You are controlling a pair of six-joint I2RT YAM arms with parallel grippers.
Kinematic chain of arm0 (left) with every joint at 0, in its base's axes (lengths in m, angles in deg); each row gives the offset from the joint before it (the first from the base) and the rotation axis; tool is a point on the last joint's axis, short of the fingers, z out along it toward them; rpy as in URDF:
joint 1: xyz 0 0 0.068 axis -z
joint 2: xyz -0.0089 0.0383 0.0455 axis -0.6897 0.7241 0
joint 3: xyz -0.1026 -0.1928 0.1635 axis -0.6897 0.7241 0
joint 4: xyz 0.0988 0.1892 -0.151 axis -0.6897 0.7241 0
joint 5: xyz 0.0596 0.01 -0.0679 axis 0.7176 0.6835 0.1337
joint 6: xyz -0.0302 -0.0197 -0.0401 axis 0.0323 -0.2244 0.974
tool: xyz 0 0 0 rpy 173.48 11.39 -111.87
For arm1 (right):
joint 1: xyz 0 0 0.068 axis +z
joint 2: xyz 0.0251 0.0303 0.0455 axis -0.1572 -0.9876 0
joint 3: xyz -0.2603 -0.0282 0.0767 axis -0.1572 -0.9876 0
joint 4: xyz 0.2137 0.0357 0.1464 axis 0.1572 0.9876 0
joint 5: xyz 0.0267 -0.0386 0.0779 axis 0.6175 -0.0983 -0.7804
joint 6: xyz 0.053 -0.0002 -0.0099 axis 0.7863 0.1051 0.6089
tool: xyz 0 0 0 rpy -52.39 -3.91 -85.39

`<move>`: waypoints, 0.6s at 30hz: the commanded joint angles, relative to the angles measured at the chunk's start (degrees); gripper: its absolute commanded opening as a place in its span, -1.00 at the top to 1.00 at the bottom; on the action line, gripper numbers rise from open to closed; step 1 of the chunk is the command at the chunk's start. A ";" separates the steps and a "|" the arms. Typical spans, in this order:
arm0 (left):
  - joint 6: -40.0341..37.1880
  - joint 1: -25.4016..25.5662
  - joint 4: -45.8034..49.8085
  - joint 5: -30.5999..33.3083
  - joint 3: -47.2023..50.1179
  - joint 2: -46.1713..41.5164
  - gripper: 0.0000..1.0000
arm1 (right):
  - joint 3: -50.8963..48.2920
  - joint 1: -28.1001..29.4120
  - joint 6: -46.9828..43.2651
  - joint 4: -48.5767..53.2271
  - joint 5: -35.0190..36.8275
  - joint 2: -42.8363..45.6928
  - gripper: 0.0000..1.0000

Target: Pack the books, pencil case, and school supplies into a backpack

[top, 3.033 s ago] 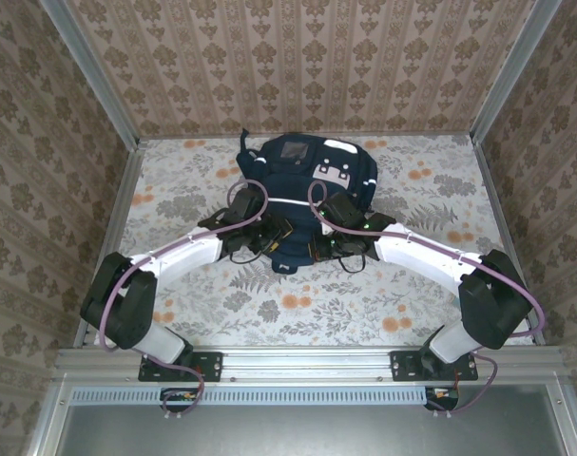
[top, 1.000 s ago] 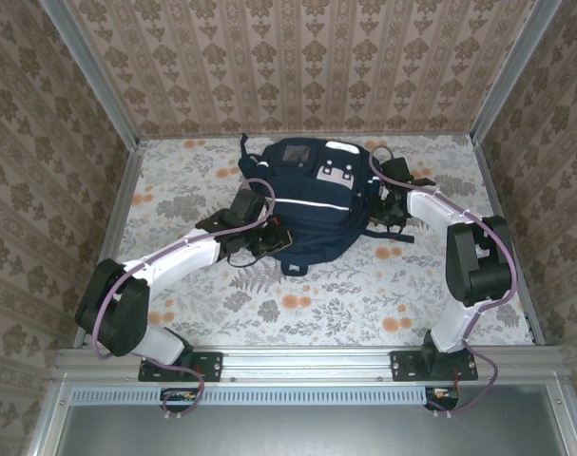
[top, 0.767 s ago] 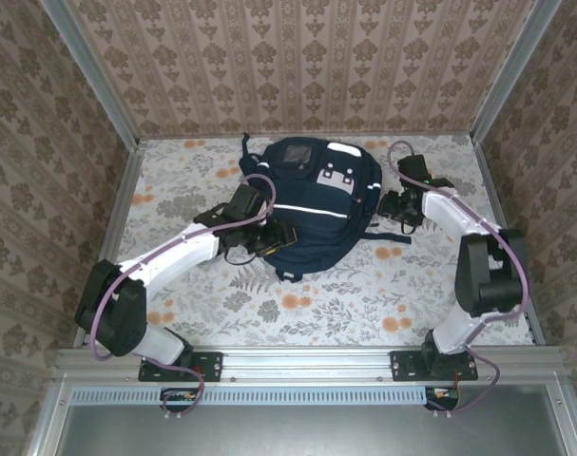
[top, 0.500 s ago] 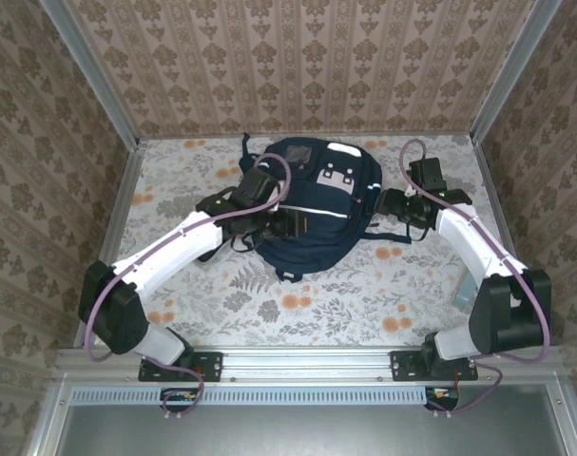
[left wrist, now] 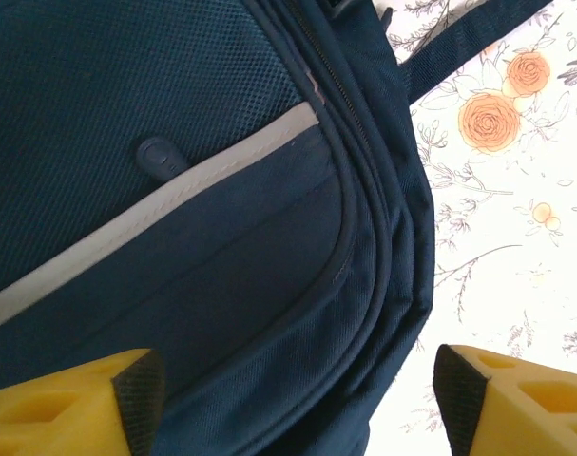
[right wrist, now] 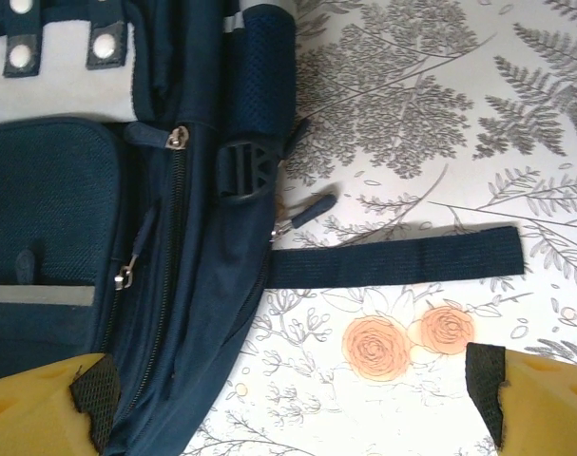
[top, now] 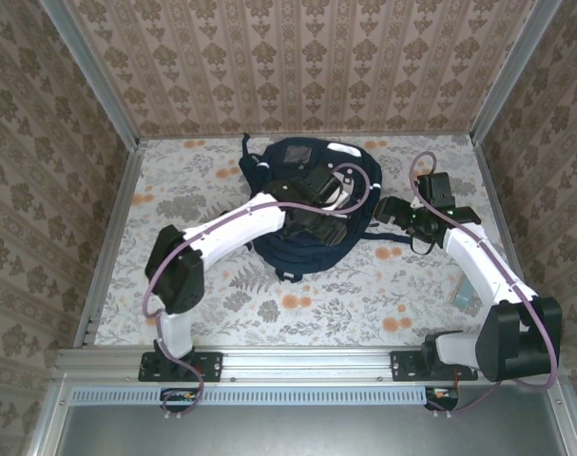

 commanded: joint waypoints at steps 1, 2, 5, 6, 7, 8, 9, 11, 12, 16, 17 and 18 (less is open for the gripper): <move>-4.98 0.61 4.92 1.14 -5.43 4.17 -0.43 | -1.23 -1.23 1.96 -0.82 -0.04 1.60 -0.94; -5.35 0.61 5.39 1.11 -6.59 5.24 -0.40 | -1.29 -1.45 2.05 -0.90 -0.39 1.62 -0.93; -6.34 0.73 6.46 1.19 -9.64 8.03 -0.36 | -1.31 -1.77 2.37 -1.17 -1.24 1.34 -0.92; -6.70 0.76 6.51 1.42 -10.24 8.77 -0.36 | -1.33 -1.85 2.40 -1.38 -1.58 1.27 -0.91; -7.08 0.87 6.46 1.46 -10.79 9.38 -0.37 | -1.45 -1.82 2.51 -1.56 -1.84 1.12 -0.91; -7.33 0.85 6.75 1.33 -11.31 9.91 -0.37 | -1.54 -1.92 2.65 -1.76 -2.10 1.01 -0.91; -7.55 0.91 7.10 1.26 -11.92 10.48 -0.38 | -1.67 -1.94 2.75 -1.91 -2.38 0.83 -0.91; -7.92 1.02 6.96 2.68 -12.58 11.35 -0.39 | -1.76 -1.95 2.96 -2.21 -2.82 0.43 -0.90; -8.11 1.06 6.87 4.21 -12.78 11.85 -0.40 | -1.83 -1.95 3.06 -2.36 -2.99 0.30 -0.90; -9.39 1.10 6.87 9.10 -13.86 13.59 -0.41 | -1.97 -1.94 3.72 -3.07 -4.09 -0.42 -0.89; -9.99 1.08 6.71 9.89 -13.94 13.92 -0.41 | -1.98 -1.95 3.86 -3.34 -4.33 -0.60 -0.88; -10.73 1.09 6.61 10.79 -14.10 14.16 -0.40 | -1.93 -2.03 3.99 -3.61 -4.69 -0.88 -0.87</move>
